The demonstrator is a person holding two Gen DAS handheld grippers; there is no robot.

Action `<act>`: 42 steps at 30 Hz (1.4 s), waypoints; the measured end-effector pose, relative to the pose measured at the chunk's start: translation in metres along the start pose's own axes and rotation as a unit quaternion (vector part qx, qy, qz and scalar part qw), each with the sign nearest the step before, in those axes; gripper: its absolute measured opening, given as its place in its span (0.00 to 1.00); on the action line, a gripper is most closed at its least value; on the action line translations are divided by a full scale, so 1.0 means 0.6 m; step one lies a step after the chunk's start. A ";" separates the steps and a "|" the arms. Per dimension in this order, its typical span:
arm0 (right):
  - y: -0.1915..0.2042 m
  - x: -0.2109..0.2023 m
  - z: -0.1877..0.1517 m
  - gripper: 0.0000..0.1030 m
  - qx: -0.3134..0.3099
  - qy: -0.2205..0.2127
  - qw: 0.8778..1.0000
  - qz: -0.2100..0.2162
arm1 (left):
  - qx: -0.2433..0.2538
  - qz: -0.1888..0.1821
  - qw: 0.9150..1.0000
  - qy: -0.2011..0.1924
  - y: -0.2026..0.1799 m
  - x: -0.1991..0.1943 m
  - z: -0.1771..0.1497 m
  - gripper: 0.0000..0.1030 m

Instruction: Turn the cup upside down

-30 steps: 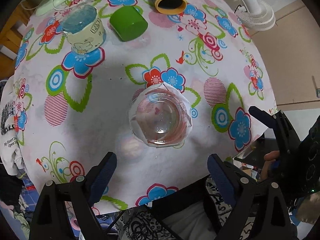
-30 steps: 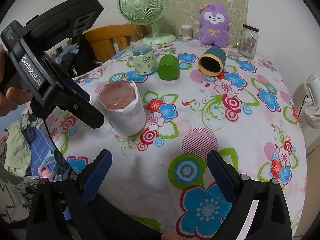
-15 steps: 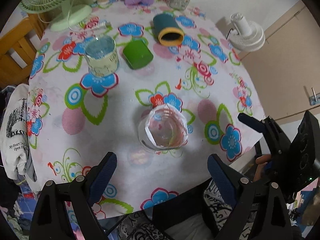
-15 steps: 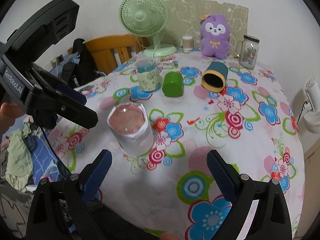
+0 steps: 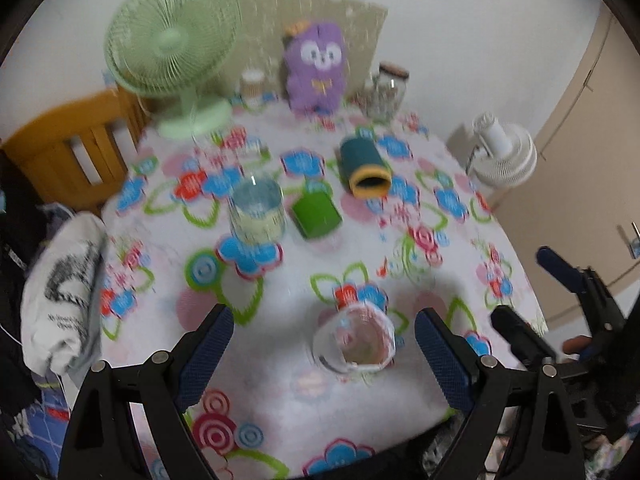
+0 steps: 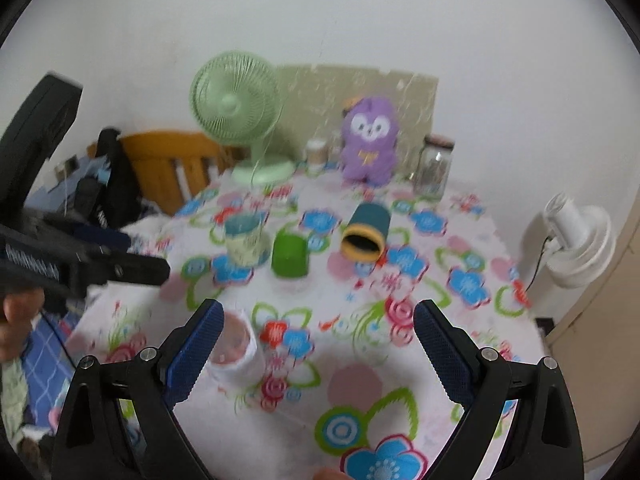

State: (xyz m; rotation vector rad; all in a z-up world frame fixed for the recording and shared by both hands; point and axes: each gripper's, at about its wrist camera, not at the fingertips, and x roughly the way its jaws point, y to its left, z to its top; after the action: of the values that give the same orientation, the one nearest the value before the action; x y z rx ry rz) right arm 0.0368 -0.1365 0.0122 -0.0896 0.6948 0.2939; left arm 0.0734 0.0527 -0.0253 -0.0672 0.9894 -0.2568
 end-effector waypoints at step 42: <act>0.034 -0.134 0.068 1.00 0.018 -0.162 0.985 -0.064 | -0.074 0.162 0.921 -0.346 -0.016 -0.173 -0.058 1.00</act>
State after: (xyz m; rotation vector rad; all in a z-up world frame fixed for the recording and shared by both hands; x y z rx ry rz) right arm -0.0028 -0.1291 0.0955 -0.0498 0.3699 0.1663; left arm -0.0116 0.0711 0.0421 -0.1203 0.2982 0.1499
